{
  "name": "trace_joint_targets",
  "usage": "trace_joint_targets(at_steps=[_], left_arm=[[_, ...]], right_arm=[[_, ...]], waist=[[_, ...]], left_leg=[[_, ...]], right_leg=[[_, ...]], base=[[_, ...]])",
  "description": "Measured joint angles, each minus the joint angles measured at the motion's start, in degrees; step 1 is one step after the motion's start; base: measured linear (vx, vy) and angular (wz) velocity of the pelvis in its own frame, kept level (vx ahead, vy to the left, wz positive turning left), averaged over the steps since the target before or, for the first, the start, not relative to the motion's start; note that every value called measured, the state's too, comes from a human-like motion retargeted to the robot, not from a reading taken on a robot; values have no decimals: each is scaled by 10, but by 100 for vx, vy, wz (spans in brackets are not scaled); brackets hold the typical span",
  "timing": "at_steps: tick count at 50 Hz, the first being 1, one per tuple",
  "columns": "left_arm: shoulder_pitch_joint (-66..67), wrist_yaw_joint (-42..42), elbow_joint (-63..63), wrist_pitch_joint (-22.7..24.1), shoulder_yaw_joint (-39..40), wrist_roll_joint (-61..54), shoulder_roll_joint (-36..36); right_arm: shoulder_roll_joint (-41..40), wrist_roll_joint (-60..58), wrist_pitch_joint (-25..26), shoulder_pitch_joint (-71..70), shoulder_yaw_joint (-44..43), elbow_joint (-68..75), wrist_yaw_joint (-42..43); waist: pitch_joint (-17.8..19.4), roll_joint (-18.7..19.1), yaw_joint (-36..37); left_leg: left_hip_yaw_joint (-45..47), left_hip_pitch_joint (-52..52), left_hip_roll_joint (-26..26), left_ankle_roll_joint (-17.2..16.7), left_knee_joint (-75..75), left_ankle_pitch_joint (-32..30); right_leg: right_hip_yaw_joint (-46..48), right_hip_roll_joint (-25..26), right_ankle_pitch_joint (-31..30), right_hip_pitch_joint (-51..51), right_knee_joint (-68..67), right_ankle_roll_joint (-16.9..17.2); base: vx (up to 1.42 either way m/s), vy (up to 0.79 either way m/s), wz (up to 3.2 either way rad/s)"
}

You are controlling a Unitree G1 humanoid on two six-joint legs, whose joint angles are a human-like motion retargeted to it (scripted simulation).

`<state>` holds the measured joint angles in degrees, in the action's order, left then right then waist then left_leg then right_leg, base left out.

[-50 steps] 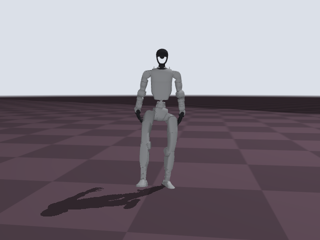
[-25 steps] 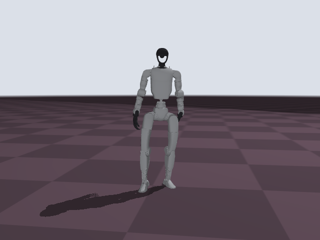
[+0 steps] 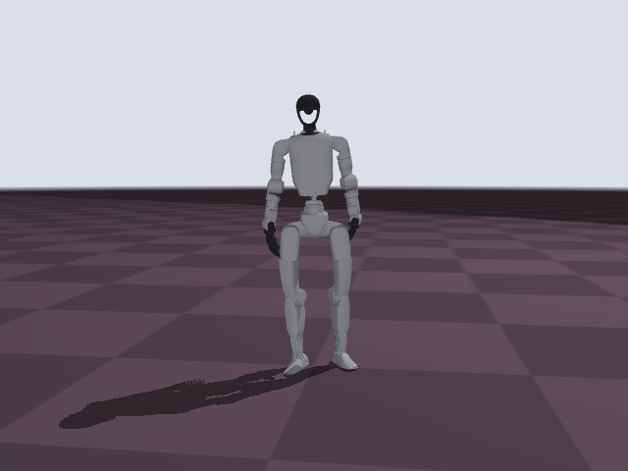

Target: In place motions

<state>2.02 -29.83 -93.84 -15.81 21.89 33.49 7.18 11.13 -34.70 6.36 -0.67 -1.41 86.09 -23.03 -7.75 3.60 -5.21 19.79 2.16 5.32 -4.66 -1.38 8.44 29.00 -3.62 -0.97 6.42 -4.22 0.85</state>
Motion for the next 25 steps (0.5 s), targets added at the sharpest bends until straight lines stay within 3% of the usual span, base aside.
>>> trace_joint_targets(at_steps=[5,10,13,16,17,18,20,25], left_arm=[[-18,-23,51,21,-10,1,-6],[-6,-33,71,43,1,-16,-5],[7,-24,66,42,10,-21,-1],[14,-29,77,44,13,-7,5],[18,-28,83,49,12,-1,5],[23,-22,89,56,8,2,2],[35,-8,95,70,1,3,-2],[57,2,86,70,-4,12,2]], right_arm=[[18,55,52,23,-28,113,60],[24,53,59,61,-43,113,113],[33,32,49,62,-55,113,92],[44,52,41,51,-51,113,72],[48,62,42,47,-50,113,69],[54,71,45,43,-53,113,68],[62,84,58,31,-57,113,72],[72,100,49,-18,-32,100,72]], waist=[[6,6,-10],[19,1,-23],[31,-23,-22],[67,-60,11],[78,-65,30],[82,-67,36],[89,-58,59],[160,-29,150]], left_leg=[[12,-3,13,-16,3,8],[25,-14,35,1,-42,39],[40,9,41,63,-151,34],[-1,98,45,172,-370,-8],[-19,135,46,197,-430,-23],[-16,162,43,196,-446,-30],[11,207,58,157,-424,-39],[-14,299,53,-85,-140,-59]], right_leg=[[-2,15,-1,-1,7,-9],[-24,15,29,-9,-26,-16],[-55,-10,45,-18,-44,-13],[-100,-34,45,-44,-43,-11],[-115,-34,41,-50,-41,-12],[-115,-40,37,-49,-41,-11],[-121,-33,31,-51,-37,-14],[-160,22,34,-85,-42,-38]], base=[[-6,-20,-4],[-3,-23,-36],[0,-21,-66],[-9,-21,-110],[-9,-10,-116],[-9,-2,-50],[-8,0,-29],[-13,-3,-94]])
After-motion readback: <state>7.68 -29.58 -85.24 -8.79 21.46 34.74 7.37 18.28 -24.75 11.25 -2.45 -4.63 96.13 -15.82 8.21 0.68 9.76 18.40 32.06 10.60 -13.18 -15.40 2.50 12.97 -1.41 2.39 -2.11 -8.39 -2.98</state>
